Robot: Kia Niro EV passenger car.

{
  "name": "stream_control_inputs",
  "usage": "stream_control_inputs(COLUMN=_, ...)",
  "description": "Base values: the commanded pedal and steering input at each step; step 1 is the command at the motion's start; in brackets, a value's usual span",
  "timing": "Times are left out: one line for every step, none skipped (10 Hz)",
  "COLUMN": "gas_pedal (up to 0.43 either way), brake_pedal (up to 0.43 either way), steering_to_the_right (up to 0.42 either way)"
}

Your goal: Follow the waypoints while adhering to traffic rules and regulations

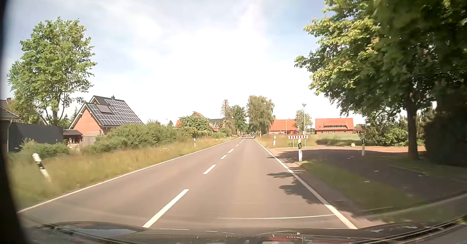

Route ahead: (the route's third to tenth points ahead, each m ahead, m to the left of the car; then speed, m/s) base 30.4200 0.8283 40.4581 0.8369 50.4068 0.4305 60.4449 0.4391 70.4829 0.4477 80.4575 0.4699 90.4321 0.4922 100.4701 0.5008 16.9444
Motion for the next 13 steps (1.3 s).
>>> stream_control_inputs(gas_pedal=0.0, brake_pedal=0.024, steering_to_the_right=-0.001)
stream_control_inputs(gas_pedal=0.0, brake_pedal=0.073, steering_to_the_right=-0.001)
stream_control_inputs(gas_pedal=0.0, brake_pedal=0.091, steering_to_the_right=-0.001)
stream_control_inputs(gas_pedal=0.0, brake_pedal=0.122, steering_to_the_right=-0.001)
stream_control_inputs(gas_pedal=0.0, brake_pedal=0.152, steering_to_the_right=-0.001)
stream_control_inputs(gas_pedal=0.0, brake_pedal=0.183, steering_to_the_right=-0.001)
stream_control_inputs(gas_pedal=0.0, brake_pedal=0.195, steering_to_the_right=-0.001)
stream_control_inputs(gas_pedal=0.0, brake_pedal=0.207, steering_to_the_right=-0.001)
stream_control_inputs(gas_pedal=0.0, brake_pedal=0.213, steering_to_the_right=-0.001)
stream_control_inputs(gas_pedal=0.0, brake_pedal=0.213, steering_to_the_right=-0.001)
stream_control_inputs(gas_pedal=0.0, brake_pedal=0.22, steering_to_the_right=-0.001)
stream_control_inputs(gas_pedal=0.0, brake_pedal=0.226, steering_to_the_right=-0.001)
stream_control_inputs(gas_pedal=0.0, brake_pedal=0.226, steering_to_the_right=-0.001)
